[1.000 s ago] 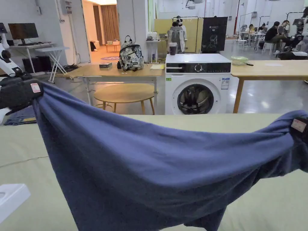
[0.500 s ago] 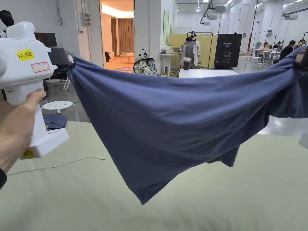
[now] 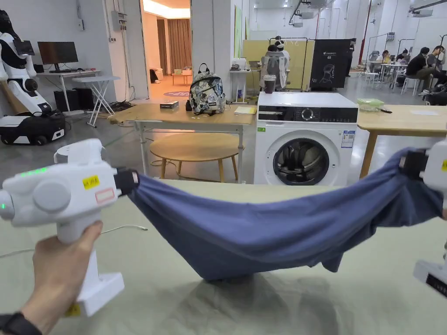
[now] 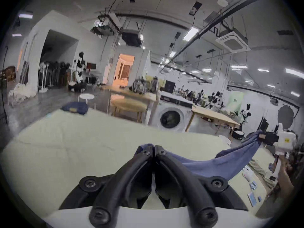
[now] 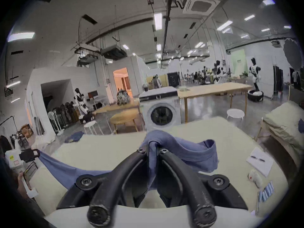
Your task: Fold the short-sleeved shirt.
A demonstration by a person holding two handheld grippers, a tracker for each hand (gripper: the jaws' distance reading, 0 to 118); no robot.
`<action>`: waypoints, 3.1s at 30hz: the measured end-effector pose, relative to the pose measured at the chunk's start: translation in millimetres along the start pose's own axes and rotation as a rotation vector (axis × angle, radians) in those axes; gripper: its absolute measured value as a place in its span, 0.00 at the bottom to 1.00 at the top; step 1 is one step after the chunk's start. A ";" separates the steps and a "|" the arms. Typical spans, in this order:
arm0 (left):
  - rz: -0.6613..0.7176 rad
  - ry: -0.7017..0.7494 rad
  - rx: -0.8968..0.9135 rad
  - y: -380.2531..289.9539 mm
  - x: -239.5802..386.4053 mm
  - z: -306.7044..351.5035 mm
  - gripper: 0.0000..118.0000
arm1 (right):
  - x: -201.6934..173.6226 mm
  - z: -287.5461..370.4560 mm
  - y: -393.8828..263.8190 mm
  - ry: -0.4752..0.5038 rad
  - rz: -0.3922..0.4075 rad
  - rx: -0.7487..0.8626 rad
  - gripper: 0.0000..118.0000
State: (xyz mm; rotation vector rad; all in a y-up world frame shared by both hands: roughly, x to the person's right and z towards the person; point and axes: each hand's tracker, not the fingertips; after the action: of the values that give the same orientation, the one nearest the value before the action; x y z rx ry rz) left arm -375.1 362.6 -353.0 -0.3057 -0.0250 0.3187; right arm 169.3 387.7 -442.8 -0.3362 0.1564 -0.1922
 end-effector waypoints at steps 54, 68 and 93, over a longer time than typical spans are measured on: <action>-0.184 0.027 0.018 -209.7 69.0 271.5 0.00 | -29.4 265.3 -247.8 0.048 0.134 -0.104 0.00; -0.008 0.179 -0.445 -299.9 -45.9 223.5 0.36 | -27.7 257.9 -275.6 0.087 0.160 -0.208 0.00; -0.058 0.255 -0.583 -338.0 -22.8 185.0 0.01 | 6.6 69.2 -226.2 0.156 -0.082 -0.570 0.58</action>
State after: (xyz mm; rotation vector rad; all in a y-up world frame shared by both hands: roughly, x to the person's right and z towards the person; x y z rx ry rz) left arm -307.1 103.9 -74.7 -0.9204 0.1263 0.2076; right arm 152.0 198.4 -301.8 -0.8965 0.3536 -0.2541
